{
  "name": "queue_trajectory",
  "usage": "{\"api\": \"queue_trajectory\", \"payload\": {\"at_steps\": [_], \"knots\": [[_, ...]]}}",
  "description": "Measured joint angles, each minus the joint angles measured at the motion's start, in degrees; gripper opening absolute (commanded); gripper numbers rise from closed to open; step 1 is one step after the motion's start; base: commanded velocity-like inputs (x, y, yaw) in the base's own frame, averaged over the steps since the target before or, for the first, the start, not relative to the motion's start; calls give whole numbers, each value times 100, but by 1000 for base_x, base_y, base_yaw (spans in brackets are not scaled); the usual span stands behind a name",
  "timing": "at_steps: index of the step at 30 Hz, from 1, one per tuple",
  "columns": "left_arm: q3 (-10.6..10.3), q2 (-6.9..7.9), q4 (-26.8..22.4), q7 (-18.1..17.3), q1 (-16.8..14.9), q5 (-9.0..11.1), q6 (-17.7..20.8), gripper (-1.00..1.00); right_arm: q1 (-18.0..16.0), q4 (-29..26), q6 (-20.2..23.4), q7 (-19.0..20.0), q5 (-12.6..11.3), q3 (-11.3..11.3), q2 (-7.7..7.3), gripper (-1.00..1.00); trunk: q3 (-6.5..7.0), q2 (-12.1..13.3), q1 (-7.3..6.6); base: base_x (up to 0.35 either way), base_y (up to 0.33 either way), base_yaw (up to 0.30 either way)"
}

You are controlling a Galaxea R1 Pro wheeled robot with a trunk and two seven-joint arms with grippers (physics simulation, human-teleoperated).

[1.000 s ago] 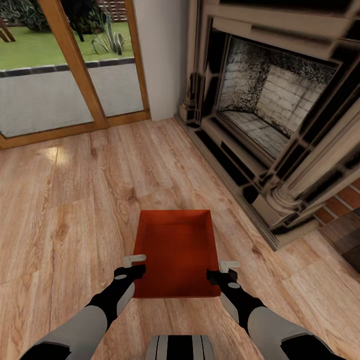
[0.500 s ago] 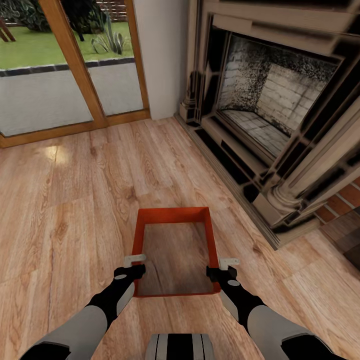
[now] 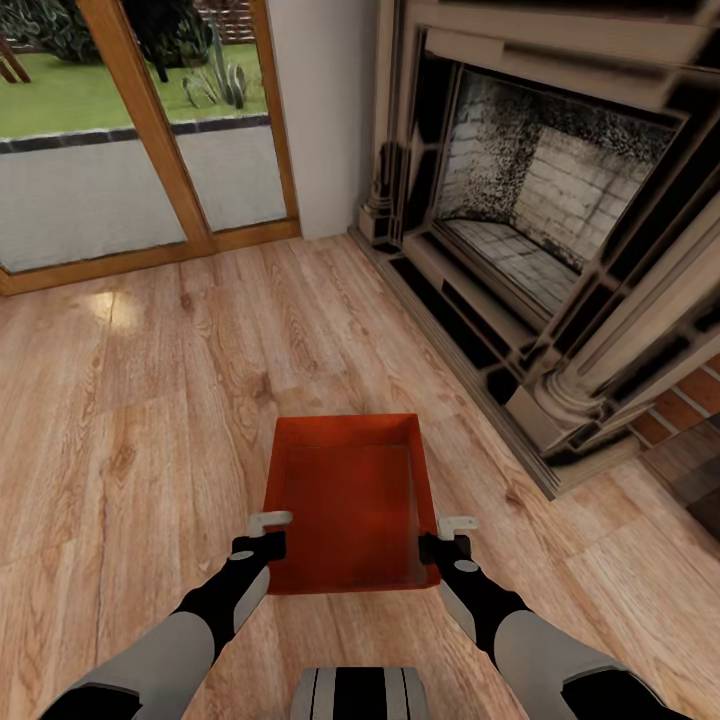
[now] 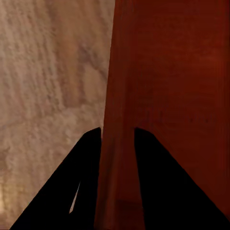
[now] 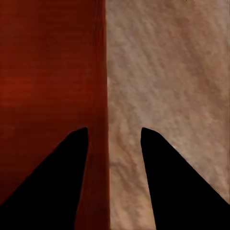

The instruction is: Move the two storage containers from the living room to the garage. In the garage, place one container on the floor and stack the other container on top of it (either order is fine).

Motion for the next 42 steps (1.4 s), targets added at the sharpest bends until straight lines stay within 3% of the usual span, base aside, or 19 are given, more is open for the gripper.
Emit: {"api": "queue_trajectory", "payload": {"at_steps": [17, 42], "knots": [[53, -5, -41, 58, 3, -30, 11, -100, -1, -12, -6, 7, -22, -23, -3, -100, -1, 0, 0, 0, 0, 0], [56, 2, -40, 23, -1, -33, 14, -100, 4, 173, -21, 41, -80, 5, -3, -100, 448, 1002, -547, 0, 0, 0]]}}
